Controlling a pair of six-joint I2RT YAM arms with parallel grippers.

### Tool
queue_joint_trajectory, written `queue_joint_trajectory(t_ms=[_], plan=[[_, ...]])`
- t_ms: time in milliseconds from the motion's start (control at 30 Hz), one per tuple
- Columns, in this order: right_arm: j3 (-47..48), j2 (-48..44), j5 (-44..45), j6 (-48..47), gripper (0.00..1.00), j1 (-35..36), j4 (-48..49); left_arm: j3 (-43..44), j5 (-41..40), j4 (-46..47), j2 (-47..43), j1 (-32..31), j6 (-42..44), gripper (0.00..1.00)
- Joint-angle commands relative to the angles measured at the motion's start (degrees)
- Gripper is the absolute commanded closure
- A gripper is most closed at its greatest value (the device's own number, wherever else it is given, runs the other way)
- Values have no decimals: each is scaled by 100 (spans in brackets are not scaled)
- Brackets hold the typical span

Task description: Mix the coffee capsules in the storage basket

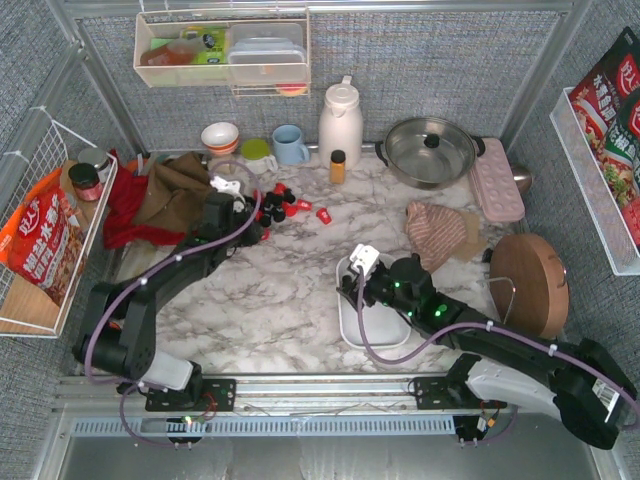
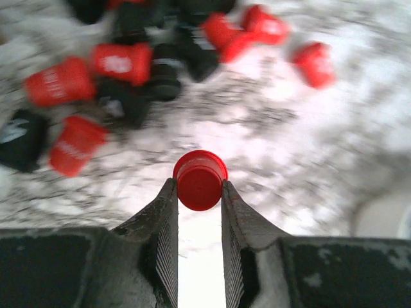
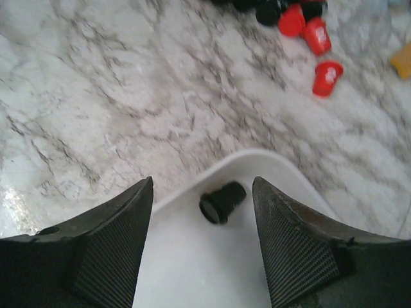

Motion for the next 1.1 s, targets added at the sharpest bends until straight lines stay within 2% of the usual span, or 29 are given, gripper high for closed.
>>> queue_joint_trajectory(t_ms=[0, 167, 267, 500, 833, 933, 1067], plan=[[-25, 146, -870, -428, 32, 6, 1295, -351, 1842, 746, -673, -192, 344, 78], [21, 627, -1329, -790, 30, 6, 2253, -1005, 3018, 1521, -1532, -459, 387, 74], [86, 1023, -1429, -797, 28, 0, 2895, -1303, 3385, 1840, -1974, -586, 396, 74], [442, 1693, -1512, -746, 24, 7, 3495, -1447, 4025, 1956, -2347, -870, 485, 72], [712, 1858, -1753, -897, 25, 16, 3170, -1363, 4144, 1913, -2304, -1087, 564, 72], [768, 1827, -1725, -948, 34, 16, 2907, -1358, 4166, 1956, -2298, -1098, 535, 72], [852, 1748, -1691, -989, 58, 16, 2550, -1347, 4188, 2043, -2289, -1114, 488, 72]])
